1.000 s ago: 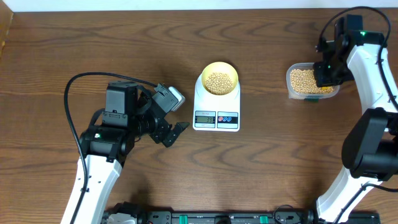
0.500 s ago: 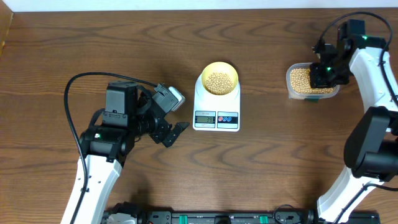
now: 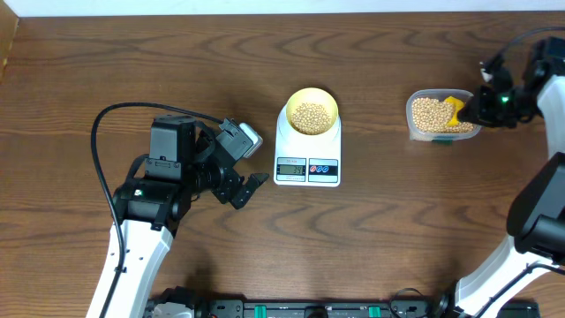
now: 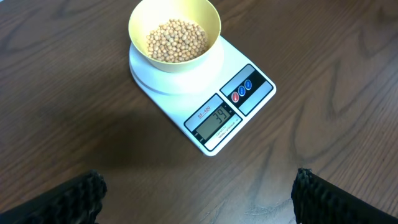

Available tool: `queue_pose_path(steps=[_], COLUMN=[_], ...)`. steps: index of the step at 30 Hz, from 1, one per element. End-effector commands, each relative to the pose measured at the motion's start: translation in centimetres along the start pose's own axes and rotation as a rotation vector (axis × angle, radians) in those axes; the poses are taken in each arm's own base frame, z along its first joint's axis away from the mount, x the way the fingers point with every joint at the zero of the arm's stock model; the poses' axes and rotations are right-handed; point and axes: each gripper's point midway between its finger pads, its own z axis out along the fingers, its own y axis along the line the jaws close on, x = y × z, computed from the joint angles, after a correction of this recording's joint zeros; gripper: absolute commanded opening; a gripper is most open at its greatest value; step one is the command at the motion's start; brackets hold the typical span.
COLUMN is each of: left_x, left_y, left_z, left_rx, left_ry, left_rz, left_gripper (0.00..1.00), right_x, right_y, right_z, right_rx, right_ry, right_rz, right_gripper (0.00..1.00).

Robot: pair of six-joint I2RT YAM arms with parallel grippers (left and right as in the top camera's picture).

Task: Scoop item into bowl and weigh 50g on scale
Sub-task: 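Drag the scoop through the soybeans and lift it, then carry the filled scoop left over the yellow bowl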

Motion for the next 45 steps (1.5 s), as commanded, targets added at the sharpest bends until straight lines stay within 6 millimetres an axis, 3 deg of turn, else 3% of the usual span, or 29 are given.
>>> queue_pose_path(steps=[1,12,23,31,35,45], left_x=[0.1,0.1,0.1,0.1,0.1,0.1], left_y=[0.0,-0.1,-0.1,0.0,0.0,-0.1], left_z=[0.0,0.0,0.0,0.0,0.0,0.0], left_rx=[0.006,0.006,0.006,0.006,0.006,0.006], left_ry=[-0.001,-0.001,-0.001,-0.001,-0.001,-0.001], left_rz=[0.008,0.008,0.008,0.008,0.008,0.008], left_gripper=[0.98,0.98,0.98,0.98,0.98,0.98], right_x=[-0.1,-0.5,0.1,-1.0,-1.0,-2.0], right_y=[-0.1,-0.3,1.0,4.3,6.2,13.8], right_z=[-1.2,-3.4,-4.8,-5.8,-5.2,-3.3], right_rx=[-0.088,-0.258,-0.392,-0.564,-0.590,-0.721], right_ry=[-0.036,-0.113,-0.126,-0.185,-0.150,-0.089], right_rz=[0.051,0.101,0.102,0.042,0.052,-0.010], right_gripper=[0.01,0.01,0.01,0.01,0.01,0.01])
